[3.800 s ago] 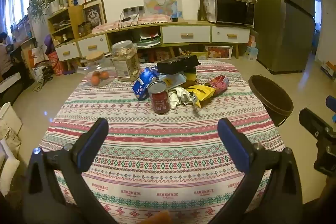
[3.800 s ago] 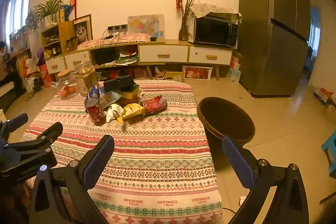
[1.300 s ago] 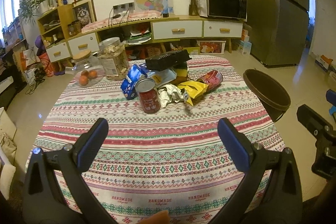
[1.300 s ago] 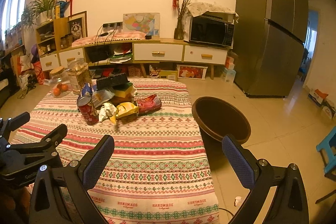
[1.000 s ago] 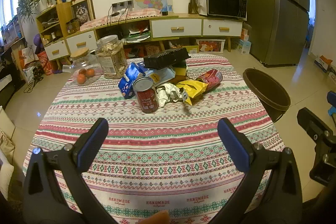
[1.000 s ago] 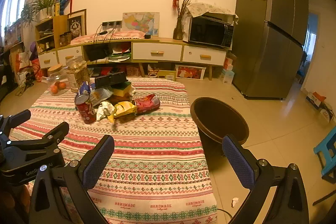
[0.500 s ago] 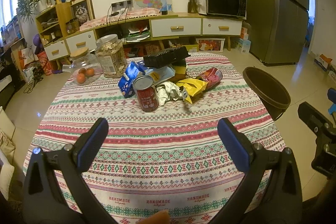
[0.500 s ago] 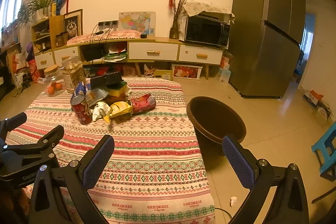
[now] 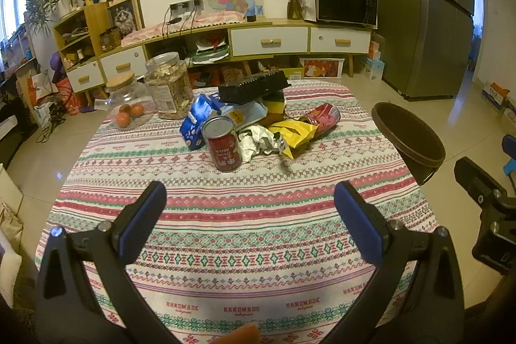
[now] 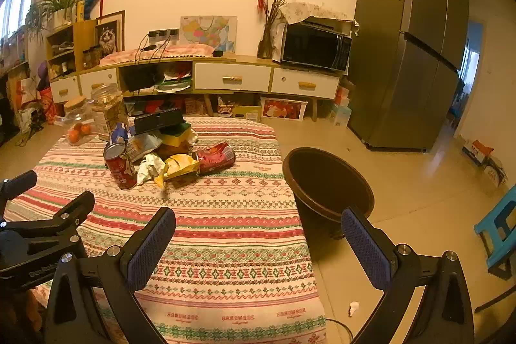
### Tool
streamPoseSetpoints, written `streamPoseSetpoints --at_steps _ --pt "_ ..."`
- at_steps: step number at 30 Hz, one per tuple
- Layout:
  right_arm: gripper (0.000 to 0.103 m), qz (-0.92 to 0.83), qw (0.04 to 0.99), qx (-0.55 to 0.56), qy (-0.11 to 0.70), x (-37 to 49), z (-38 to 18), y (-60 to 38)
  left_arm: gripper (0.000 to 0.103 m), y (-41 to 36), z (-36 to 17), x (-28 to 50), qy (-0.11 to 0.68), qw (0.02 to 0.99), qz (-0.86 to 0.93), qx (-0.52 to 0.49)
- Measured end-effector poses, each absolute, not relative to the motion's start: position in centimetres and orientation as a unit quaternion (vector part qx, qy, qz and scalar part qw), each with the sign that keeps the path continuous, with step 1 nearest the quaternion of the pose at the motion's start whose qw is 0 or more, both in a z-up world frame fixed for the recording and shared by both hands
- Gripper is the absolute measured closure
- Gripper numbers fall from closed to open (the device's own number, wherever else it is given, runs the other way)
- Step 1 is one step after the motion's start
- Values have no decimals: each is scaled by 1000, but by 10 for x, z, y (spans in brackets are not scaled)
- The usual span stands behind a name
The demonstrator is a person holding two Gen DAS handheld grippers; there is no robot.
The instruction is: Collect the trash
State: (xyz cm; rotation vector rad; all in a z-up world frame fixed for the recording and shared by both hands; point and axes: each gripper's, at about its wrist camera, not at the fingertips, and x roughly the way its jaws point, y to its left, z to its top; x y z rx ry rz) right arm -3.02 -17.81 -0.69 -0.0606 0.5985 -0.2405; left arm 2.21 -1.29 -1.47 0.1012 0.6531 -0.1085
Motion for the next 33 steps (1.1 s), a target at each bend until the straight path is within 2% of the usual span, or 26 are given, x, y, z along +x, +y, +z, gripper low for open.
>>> streamPoseSetpoints --at_steps 12,22,33 --pt "0 -129 942 -29 310 -17 4 -183 0 -11 -6 31 329 942 -53 46" --pt "0 -110 931 14 347 36 22 -210 0 -1 25 85 309 949 -27 62" --pt "0 -62 897 44 436 107 -21 -225 0 16 -19 196 442 894 -74 -14"
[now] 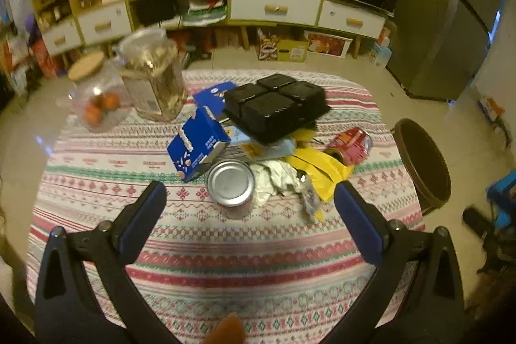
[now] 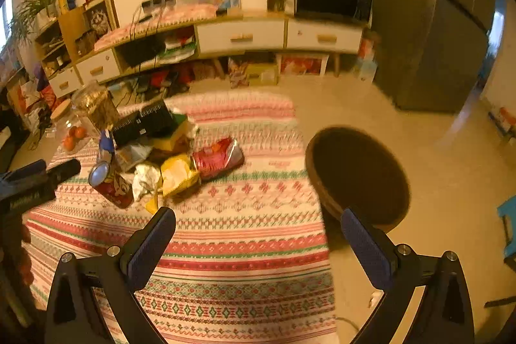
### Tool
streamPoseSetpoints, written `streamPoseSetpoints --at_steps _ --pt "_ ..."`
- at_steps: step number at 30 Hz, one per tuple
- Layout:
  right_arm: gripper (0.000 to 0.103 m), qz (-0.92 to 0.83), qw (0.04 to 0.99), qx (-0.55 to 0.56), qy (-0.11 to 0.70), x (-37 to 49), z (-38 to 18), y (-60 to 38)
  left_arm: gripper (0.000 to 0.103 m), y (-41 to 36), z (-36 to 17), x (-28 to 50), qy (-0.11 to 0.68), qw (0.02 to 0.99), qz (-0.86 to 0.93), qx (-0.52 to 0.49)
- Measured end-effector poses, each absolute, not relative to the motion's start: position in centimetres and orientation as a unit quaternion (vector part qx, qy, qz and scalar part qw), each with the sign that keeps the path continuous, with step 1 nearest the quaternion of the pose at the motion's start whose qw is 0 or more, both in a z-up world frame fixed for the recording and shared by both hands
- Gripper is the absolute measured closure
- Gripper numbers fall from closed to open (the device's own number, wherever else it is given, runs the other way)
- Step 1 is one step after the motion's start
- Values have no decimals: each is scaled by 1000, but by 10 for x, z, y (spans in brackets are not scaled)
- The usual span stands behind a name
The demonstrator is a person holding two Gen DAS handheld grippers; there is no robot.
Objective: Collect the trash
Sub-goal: 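Move left tool to the blue cracker box while right tool approaches the yellow chip bag, then grasp and lift the blue box with left tool while right tool grasps the yellow bag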
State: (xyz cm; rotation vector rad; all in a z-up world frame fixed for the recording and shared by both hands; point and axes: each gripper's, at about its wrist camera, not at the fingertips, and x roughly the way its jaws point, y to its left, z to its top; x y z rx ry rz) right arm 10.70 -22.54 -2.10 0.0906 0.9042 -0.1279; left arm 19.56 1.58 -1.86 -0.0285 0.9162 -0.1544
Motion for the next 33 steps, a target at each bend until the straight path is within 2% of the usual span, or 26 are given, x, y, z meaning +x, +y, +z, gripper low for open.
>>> streamPoseSetpoints --at_steps 3,14,22,24,27,29,33 --pt "0 -67 894 37 442 123 -28 -233 0 21 -21 219 465 879 -90 -48" --pt "0 -53 876 55 476 178 -64 -234 3 43 -33 275 476 870 -96 -89" --pt "0 -6 869 86 487 202 -78 -207 17 42 -42 297 500 838 -151 -159" --pt "0 8 870 93 485 206 -79 -200 17 41 -33 298 488 844 -159 -154" --pt "11 35 863 114 490 214 -86 -191 17 40 -26 297 480 852 -157 -136" --pt "24 54 855 127 499 220 -92 -183 17 44 -28 297 482 852 -154 -134" --pt "32 72 843 157 509 232 -108 -174 17 54 -33 296 483 855 -142 -126"
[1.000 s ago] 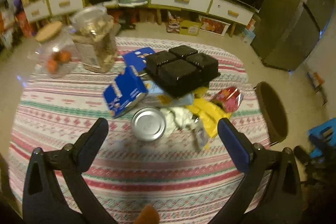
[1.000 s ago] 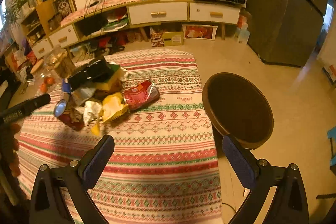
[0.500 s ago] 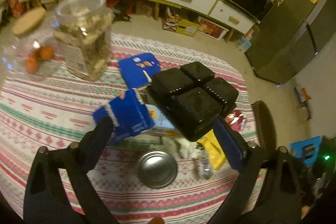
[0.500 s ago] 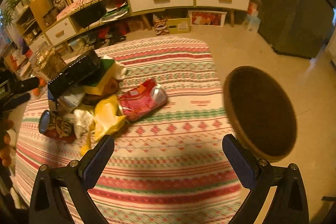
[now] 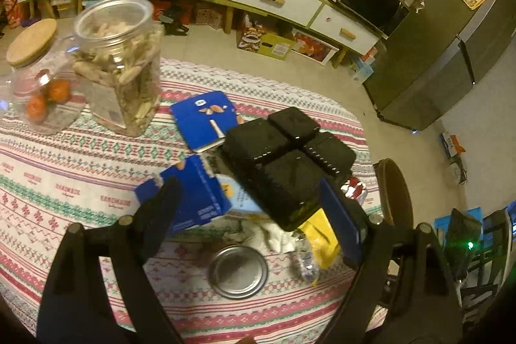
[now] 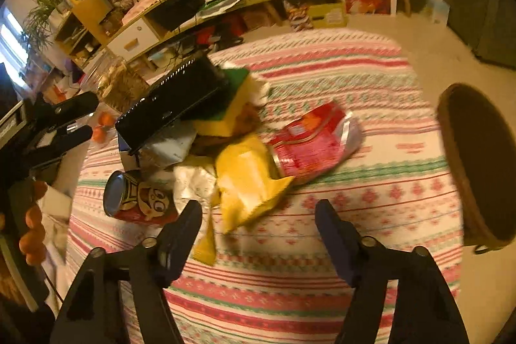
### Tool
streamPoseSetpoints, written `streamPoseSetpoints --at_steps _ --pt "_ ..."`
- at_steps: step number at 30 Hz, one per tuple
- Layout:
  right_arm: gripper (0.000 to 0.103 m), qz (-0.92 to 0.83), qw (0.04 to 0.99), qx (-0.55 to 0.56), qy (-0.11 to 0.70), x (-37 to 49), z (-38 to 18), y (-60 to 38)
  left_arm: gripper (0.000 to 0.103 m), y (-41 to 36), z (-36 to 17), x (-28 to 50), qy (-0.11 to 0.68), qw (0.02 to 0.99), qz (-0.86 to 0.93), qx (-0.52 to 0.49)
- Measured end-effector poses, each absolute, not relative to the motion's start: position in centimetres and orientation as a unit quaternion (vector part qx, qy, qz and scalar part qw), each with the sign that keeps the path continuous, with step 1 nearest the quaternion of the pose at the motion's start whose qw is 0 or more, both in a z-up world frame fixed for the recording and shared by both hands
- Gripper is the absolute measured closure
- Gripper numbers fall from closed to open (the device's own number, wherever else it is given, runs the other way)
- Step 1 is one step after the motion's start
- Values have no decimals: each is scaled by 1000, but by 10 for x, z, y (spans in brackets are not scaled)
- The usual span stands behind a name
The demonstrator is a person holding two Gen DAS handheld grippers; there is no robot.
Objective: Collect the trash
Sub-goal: 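Grasp and lift the blue box with left tool while right tool grasps the yellow bag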
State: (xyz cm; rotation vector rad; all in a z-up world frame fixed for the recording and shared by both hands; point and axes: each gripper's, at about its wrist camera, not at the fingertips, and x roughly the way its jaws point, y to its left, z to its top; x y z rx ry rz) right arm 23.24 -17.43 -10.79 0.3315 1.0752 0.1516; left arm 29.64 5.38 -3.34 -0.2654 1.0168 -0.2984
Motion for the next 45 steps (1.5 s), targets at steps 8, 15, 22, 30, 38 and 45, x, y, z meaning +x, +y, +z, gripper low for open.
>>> streamPoseSetpoints --at_steps 8,15,22,30,38,45 --pt "66 75 824 216 519 250 -133 -176 17 79 -48 303 485 861 -109 -103" --pt "75 68 829 210 514 241 -125 -181 17 72 -72 317 515 849 -86 -78" --pt "80 76 844 185 497 228 -105 -180 22 68 -79 318 518 851 -63 -62" --pt "80 77 853 176 485 213 -88 -191 47 99 -78 307 537 839 -41 -80" --pt "80 75 858 172 478 202 -75 -198 87 132 -86 289 555 829 -26 -54" --pt "80 65 860 176 475 188 -68 -209 42 137 -69 271 547 834 -63 -18"
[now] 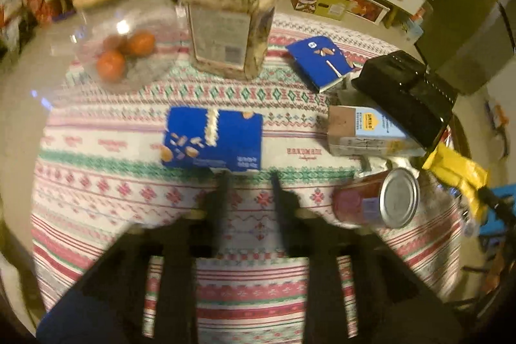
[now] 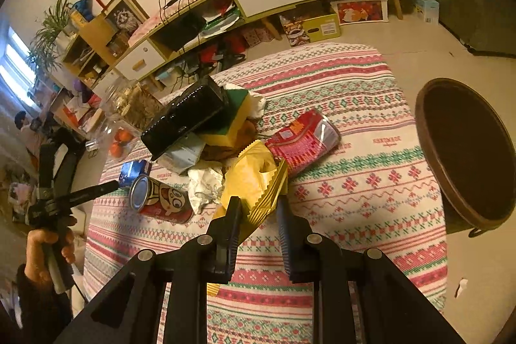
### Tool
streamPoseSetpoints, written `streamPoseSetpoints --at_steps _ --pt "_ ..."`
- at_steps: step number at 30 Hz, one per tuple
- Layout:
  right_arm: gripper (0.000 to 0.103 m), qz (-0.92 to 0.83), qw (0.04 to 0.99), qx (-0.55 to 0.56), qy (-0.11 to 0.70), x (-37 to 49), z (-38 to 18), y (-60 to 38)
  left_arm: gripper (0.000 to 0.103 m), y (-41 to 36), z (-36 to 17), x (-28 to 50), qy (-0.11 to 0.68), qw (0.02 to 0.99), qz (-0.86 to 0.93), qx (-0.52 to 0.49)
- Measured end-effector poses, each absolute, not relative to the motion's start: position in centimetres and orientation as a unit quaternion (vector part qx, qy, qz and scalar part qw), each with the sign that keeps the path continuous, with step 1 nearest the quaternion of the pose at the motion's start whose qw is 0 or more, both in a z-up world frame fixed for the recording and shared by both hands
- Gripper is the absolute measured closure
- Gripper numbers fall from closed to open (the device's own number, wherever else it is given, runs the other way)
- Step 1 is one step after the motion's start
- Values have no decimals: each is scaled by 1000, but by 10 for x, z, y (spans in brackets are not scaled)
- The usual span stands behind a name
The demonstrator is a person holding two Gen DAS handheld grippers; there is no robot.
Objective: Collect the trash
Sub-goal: 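Grasp and lift the blue box with left tool while right tool grasps the yellow bag, then carry both items over the brown bin and open left tool to drop the box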
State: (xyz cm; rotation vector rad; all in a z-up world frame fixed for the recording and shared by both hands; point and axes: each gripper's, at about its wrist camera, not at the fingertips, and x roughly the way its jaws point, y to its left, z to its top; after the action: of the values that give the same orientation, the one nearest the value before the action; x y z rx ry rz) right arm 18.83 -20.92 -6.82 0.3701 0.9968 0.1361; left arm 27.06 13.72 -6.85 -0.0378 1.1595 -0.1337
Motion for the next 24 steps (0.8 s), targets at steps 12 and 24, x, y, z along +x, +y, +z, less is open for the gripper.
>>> streamPoseSetpoints --at_steps 12,24 --pt "80 37 871 156 464 175 -64 -233 11 109 -111 277 462 738 -243 427" --pt "86 31 862 137 488 177 -89 -234 4 126 -128 339 495 716 -295 394"
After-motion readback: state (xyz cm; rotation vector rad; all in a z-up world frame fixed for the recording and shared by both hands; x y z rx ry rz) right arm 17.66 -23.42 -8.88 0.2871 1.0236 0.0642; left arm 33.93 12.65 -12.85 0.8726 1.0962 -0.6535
